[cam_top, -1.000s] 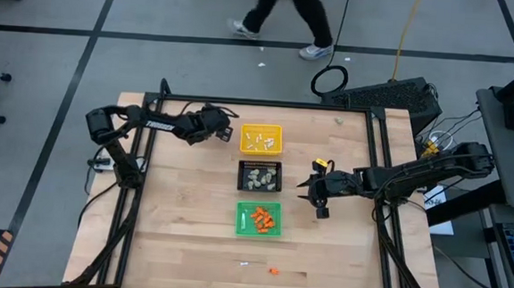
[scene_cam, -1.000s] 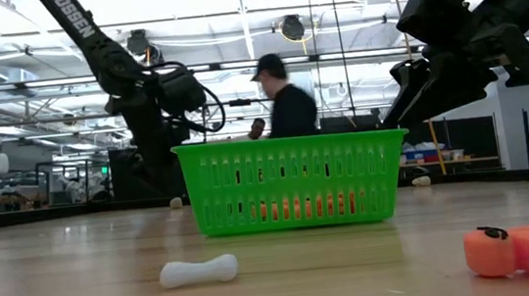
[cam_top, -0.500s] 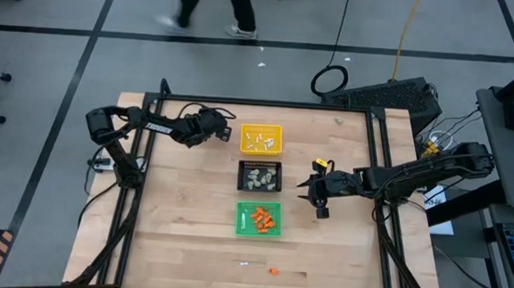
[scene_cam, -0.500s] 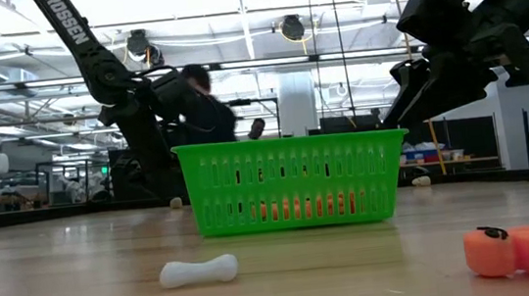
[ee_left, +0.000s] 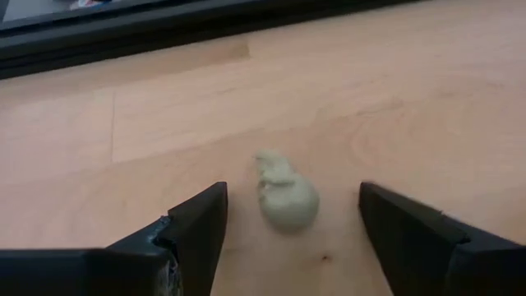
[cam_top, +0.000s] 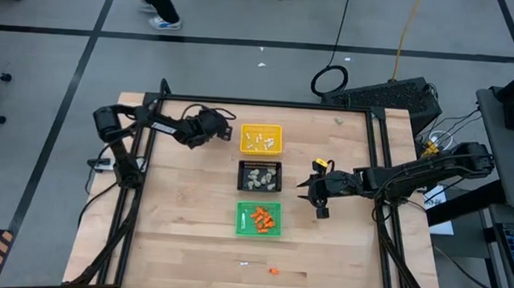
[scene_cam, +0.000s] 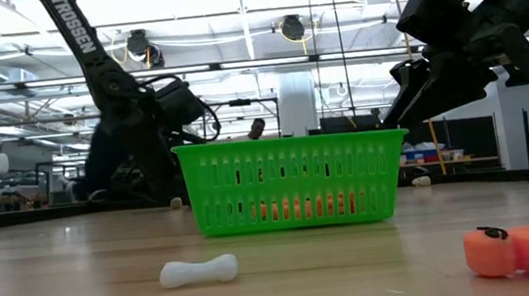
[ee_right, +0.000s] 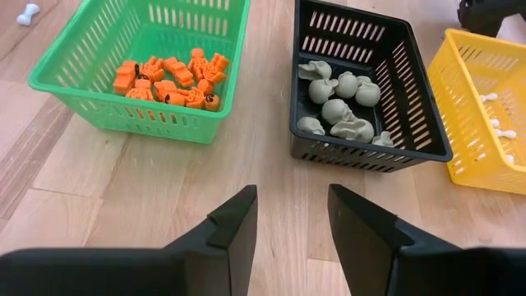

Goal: Sort Halloween decoration
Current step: Put the gray skull toy into the black basket

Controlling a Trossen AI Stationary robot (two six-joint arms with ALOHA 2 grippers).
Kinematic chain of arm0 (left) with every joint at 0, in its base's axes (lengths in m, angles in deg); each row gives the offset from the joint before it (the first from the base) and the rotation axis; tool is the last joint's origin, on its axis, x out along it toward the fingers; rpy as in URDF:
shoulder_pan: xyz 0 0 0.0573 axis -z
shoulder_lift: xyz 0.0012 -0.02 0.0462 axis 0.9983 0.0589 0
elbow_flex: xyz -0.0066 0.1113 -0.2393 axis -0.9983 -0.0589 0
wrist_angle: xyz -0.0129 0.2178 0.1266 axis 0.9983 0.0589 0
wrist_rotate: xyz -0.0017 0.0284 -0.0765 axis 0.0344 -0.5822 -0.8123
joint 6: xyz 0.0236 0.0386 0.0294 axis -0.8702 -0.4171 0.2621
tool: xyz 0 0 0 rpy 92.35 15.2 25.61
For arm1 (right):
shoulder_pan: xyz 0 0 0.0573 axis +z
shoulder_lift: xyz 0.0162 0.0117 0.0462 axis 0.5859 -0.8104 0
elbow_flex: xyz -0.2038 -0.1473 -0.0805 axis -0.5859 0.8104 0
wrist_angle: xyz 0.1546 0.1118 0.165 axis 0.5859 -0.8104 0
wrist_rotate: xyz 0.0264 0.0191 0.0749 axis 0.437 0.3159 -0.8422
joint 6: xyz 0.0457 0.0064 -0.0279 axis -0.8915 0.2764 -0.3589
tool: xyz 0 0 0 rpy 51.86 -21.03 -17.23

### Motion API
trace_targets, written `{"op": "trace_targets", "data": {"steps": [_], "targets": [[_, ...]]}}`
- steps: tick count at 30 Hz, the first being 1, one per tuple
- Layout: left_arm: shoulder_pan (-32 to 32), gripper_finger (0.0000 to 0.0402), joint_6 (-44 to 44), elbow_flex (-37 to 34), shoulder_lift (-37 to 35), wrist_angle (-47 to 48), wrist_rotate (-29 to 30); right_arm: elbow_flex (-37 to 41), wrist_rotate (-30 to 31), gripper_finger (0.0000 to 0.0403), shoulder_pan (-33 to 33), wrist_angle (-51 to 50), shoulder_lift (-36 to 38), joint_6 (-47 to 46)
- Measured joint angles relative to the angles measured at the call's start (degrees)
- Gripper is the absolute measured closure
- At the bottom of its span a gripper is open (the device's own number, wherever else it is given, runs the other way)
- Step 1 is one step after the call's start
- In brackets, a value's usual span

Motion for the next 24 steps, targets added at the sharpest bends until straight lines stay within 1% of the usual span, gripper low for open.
{"op": "trace_targets", "data": {"steps": [6,9,12,19,24], "targets": [[0.5,0.013,0.7,0.0,1.8,-3.1,2.1,0.0,0.0,0.0268,0.0,0.0,0.0,0.0],[0.7,0.014,0.7,0.0,1.8,-2.9,2.4,0.0,0.0,0.0268,0.0,0.0,0.0,0.1],[0.9,0.0167,0.7,0.0,1.8,-2.7,2.6,0.0,0.0,0.0268,0.0,0.0,0.0,0.1],[0.9,0.0252,0.4,0.1,1.9,-2.7,2.8,0.0,0.0,0.0268,0.0,0.0,0.0,0.2],[0.8,0.0305,-0.8,0.1,1.9,-2.6,3.0,0.0,0.0,0.0268,0.0,0.0,0.0,0.2]]}}
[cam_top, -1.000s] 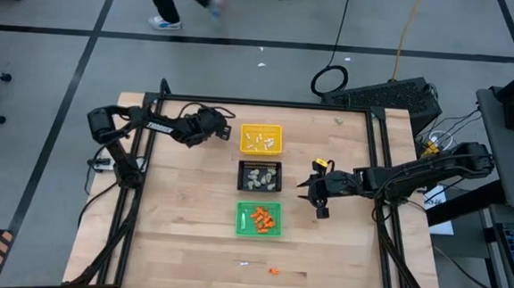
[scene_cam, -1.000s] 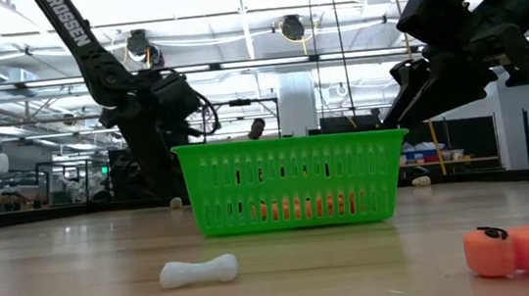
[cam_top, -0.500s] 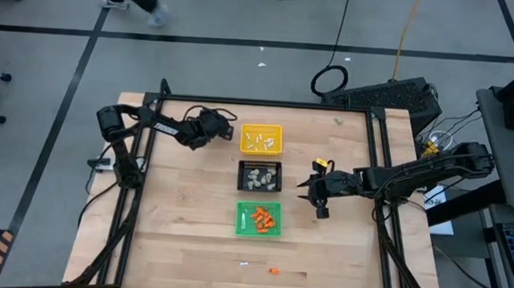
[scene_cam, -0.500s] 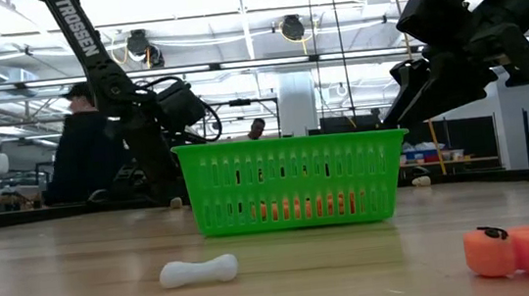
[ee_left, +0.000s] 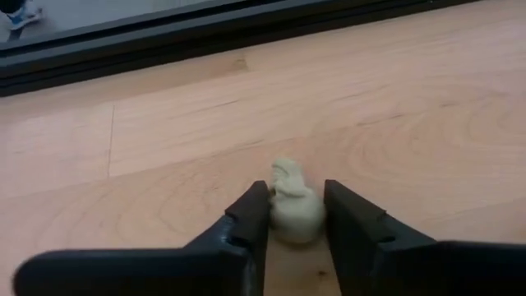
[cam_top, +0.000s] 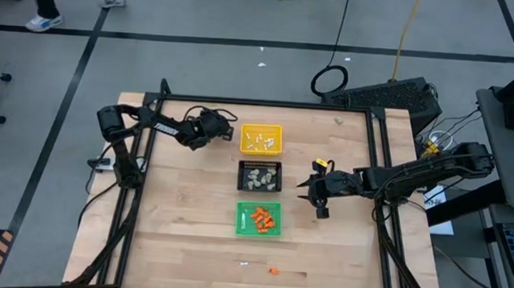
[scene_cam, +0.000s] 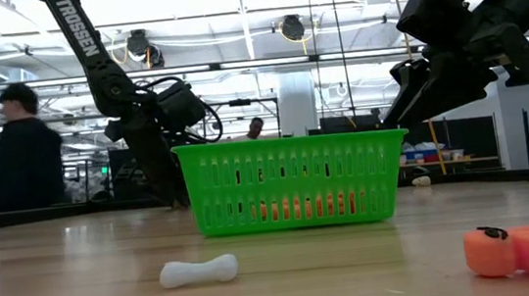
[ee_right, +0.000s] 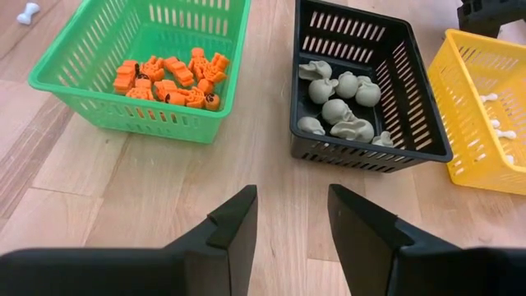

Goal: Sort Halloween decoration
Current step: Put the gray skull toy into the black basket

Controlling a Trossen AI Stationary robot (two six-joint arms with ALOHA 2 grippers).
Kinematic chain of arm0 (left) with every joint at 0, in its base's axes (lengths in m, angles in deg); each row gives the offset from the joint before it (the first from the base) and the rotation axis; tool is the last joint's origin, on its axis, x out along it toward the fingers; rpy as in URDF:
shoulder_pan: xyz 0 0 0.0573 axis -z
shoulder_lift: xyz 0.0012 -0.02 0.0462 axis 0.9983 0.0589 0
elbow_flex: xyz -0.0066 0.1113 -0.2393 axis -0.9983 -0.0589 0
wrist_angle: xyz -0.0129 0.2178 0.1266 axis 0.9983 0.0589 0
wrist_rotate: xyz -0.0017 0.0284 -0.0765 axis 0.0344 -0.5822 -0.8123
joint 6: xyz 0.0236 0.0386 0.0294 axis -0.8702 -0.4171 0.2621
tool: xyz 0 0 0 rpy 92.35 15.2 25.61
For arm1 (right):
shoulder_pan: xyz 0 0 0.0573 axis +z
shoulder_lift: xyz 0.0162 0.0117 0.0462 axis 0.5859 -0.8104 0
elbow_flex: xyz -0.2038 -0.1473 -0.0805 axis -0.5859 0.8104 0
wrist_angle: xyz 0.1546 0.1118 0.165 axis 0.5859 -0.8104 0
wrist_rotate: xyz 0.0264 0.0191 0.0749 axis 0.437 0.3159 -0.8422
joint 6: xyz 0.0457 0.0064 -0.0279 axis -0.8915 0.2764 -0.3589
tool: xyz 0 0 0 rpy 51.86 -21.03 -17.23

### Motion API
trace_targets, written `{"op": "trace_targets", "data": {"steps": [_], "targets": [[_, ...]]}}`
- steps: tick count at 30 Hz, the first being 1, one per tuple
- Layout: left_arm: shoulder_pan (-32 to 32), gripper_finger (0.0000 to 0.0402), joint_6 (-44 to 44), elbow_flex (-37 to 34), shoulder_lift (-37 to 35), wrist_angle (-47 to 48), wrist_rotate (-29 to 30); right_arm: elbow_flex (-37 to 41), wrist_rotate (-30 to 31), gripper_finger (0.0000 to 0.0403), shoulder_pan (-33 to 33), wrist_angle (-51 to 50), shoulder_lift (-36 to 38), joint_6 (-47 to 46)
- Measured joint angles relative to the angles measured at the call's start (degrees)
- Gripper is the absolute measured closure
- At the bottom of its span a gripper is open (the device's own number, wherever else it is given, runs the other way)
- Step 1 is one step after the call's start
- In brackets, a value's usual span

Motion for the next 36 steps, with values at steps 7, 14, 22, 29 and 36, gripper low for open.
{"op": "trace_targets", "data": {"steps": [7,14,22,29,36], "targets": [[0.0,0.0321,-0.4,0.0,0.0,0.0,-0.1,0.0,0.0,0.0268,0.0,0.0,0.0,0.0],[0.2,0.0317,-2.9,0.0,-0.7,0.1,-3.6,0.0,0.0,0.0268,0.0,0.0,0.0,-0.2],[3.3,0.0317,-6.1,-0.1,-8.8,4.5,-6.8,0.0,0.0,0.0268,0.0,-0.1,0.0,-0.2],[9.7,0.0317,-8.3,-0.1,-19.6,10.0,-6.7,0.0,0.0,0.0268,0.0,-0.4,0.0,-0.2],[18.5,0.0318,-15.3,-0.1,-29.1,12.0,-10.4,0.0,0.0,0.0268,0.0,-0.4,0.0,-0.2]]}}
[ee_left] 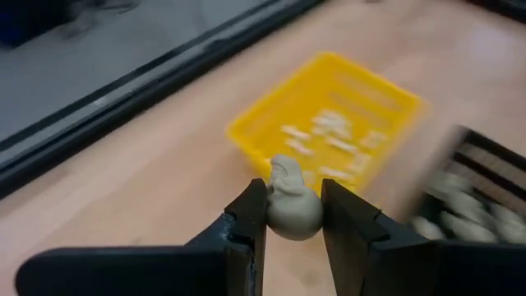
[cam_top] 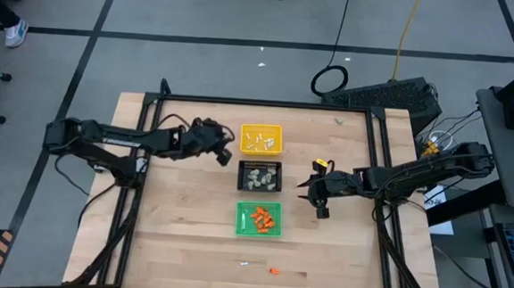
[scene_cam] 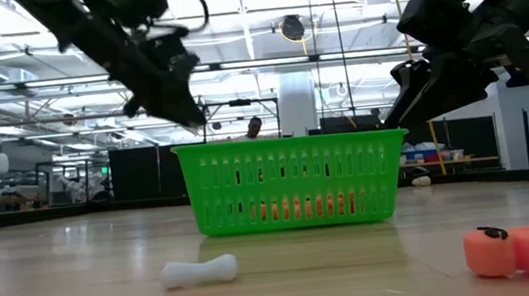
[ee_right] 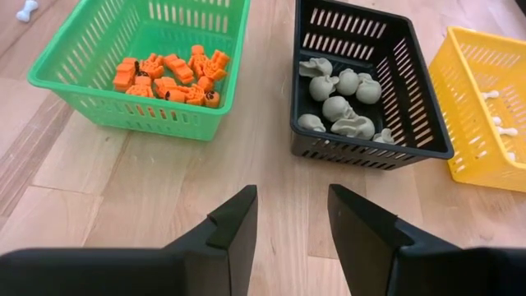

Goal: Sort Halloween decoration
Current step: Put the gray skull toy into the black basket

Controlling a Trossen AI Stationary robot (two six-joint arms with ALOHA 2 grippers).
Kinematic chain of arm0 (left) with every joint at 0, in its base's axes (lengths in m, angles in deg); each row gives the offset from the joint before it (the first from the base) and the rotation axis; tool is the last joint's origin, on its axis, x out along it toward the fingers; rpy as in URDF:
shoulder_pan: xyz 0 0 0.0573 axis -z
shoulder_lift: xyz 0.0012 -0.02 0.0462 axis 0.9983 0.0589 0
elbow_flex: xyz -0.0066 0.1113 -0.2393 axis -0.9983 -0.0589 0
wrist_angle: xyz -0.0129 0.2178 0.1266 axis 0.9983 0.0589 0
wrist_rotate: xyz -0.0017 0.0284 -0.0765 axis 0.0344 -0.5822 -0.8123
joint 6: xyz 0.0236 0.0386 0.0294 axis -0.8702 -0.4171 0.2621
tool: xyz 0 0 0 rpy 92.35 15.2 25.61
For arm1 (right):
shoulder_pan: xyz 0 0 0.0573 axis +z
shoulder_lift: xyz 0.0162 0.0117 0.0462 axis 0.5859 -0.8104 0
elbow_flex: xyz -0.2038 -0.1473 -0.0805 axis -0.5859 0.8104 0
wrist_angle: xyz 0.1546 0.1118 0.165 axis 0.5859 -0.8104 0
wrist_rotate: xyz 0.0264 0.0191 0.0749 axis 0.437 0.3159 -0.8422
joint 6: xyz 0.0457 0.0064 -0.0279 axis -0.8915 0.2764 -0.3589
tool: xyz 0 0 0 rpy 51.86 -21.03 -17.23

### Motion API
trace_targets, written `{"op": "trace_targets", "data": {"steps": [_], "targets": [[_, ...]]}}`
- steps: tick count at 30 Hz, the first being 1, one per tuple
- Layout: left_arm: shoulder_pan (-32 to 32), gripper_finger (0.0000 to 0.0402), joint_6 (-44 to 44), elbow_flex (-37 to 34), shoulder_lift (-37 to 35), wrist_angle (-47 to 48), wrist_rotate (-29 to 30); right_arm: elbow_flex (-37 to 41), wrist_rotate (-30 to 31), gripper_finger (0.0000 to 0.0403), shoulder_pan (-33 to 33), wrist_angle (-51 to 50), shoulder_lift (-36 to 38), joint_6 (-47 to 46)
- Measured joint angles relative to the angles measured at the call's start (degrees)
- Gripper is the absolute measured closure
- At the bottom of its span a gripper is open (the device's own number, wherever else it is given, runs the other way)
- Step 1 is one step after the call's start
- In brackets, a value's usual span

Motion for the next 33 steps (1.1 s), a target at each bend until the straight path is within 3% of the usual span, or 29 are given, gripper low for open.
{"op": "trace_targets", "data": {"steps": [13,22,26,33], "targets": [[14.5,0.0318,-13.0,0.0,-4.2,0.2,-3.6,0.0,0.0,0.0268,0.0,0.4,0.0,-0.2],[19.3,0.0318,-17.5,0.0,-4.2,-1.7,-2.8,0.0,0.0,0.0268,0.0,0.8,0.0,-0.5],[20.2,0.0318,-28.1,0.0,-4.2,-4.4,-2.7,0.0,0.0,0.0268,0.0,0.8,0.0,-0.5],[21.6,0.0318,-57.2,0.0,-4.2,-9.9,-2.7,0.0,0.0,0.0268,0.0,0.8,0.0,-0.5]]}}
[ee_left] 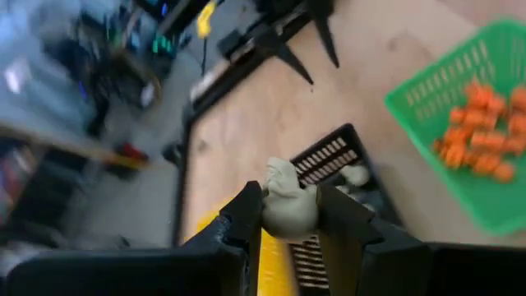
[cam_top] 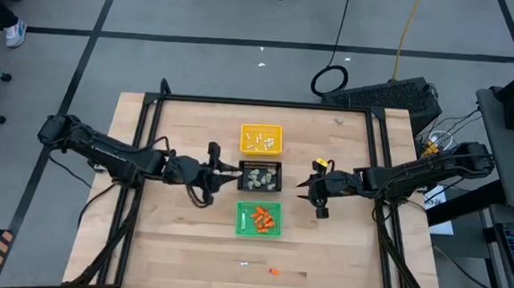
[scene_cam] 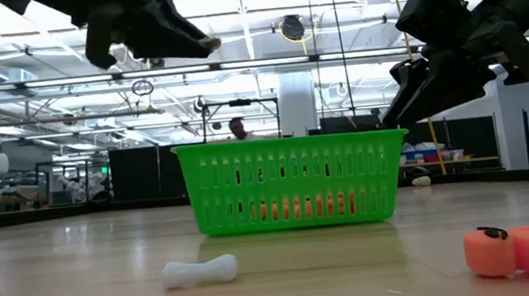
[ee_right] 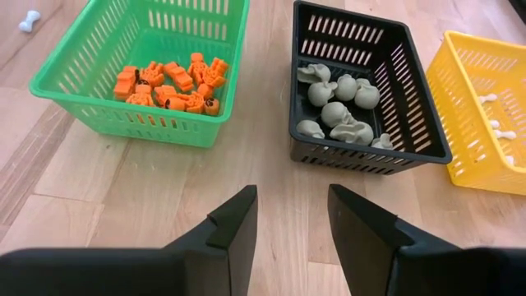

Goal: Sort Halloween decoration
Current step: Put the gray skull toy into the black basket

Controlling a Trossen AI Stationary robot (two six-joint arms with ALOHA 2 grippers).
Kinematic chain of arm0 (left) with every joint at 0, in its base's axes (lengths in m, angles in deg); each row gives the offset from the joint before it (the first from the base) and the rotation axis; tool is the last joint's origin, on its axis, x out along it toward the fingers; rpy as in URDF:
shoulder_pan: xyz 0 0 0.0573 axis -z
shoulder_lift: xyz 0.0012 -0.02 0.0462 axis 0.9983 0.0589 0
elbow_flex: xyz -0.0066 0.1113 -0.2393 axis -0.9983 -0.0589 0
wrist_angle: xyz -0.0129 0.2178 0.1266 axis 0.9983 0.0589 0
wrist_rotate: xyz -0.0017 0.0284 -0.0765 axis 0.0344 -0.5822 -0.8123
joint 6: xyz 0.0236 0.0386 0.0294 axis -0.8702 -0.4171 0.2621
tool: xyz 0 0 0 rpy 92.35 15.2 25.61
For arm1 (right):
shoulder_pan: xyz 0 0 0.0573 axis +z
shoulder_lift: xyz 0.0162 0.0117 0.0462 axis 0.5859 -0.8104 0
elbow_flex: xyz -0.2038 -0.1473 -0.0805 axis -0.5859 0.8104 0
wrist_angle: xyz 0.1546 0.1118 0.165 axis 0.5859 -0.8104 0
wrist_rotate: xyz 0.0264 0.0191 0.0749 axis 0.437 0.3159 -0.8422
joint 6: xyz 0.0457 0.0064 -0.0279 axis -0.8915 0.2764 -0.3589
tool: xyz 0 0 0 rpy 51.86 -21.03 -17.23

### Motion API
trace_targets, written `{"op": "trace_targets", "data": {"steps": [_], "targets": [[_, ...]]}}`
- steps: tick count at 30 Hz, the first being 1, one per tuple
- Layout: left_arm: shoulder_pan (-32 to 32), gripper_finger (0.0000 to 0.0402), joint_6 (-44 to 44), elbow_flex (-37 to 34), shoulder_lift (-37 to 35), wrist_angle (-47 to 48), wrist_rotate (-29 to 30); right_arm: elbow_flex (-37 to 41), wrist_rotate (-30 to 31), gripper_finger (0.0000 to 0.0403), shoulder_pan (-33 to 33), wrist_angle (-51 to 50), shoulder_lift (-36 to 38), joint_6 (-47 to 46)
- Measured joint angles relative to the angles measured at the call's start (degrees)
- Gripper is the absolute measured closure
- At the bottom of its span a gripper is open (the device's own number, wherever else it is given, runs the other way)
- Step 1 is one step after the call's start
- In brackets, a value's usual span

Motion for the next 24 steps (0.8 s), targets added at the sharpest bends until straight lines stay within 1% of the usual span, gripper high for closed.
{"op": "trace_targets", "data": {"steps": [6,14,16,19,24], "targets": [[0.0,0.0318,-21.3,0.0,0.0,-0.6,-0.2,0.0,0.0,0.0268,0.0,0.0,0.0,0.0],[0.0,0.0318,-41.7,0.0,0.0,-0.5,-0.4,0.0,0.0,0.0268,0.0,0.0,0.0,0.0],[0.0,0.0318,-45.1,0.0,0.0,-0.5,-0.4,0.0,0.0,0.0268,0.0,0.0,0.0,0.0],[0.0,0.0313,-47.3,0.0,0.0,-0.5,-0.4,0.0,0.0,0.0268,0.0,0.0,0.0,0.0],[0.0,0.0305,-47.3,0.0,0.0,-0.5,-0.4,0.0,0.0,0.0268,0.0,0.0,0.0,0.0]]}}
